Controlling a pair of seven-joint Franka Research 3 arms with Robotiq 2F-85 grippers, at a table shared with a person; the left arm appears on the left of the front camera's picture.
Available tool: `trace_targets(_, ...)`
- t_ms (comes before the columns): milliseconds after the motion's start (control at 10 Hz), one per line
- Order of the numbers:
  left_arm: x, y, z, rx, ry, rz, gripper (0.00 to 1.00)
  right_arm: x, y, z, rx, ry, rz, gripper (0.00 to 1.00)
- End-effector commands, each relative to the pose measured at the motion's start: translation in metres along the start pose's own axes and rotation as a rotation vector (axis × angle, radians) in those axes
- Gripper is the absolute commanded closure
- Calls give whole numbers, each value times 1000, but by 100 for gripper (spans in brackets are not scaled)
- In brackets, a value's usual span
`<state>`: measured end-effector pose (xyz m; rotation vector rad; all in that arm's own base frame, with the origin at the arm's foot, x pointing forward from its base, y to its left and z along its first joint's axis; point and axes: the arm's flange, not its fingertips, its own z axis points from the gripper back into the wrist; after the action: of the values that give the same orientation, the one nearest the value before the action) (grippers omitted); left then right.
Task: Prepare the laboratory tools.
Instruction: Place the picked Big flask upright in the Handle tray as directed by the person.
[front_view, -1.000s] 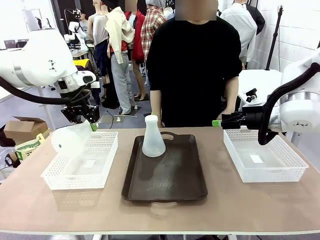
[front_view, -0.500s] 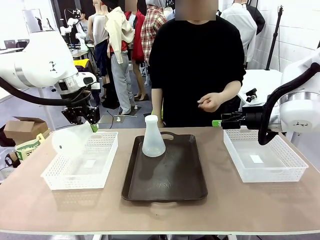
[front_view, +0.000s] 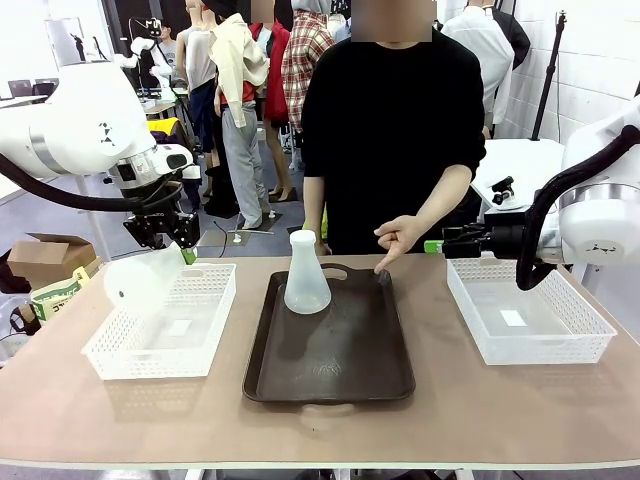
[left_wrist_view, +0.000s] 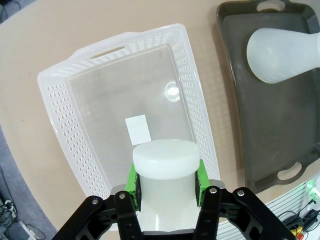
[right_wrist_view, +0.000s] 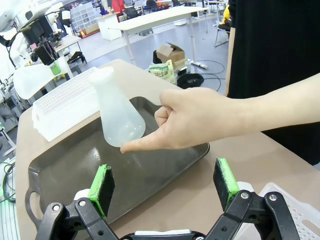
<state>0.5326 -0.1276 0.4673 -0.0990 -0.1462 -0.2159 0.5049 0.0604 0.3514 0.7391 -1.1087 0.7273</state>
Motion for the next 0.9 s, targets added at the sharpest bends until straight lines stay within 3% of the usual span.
trace_targets(0, 3, -1, 3, 7, -2, -3, 100, -1, 1, 0, -1, 2, -2, 0)
trace_targets(400, 0, 0, 0, 0, 0, 0, 100, -1, 1, 0, -1, 2, -2, 0)
trace_targets(800, -17, -29, 23, -225, -98, -326, 100, -1, 1, 0, -1, 2, -2, 0)
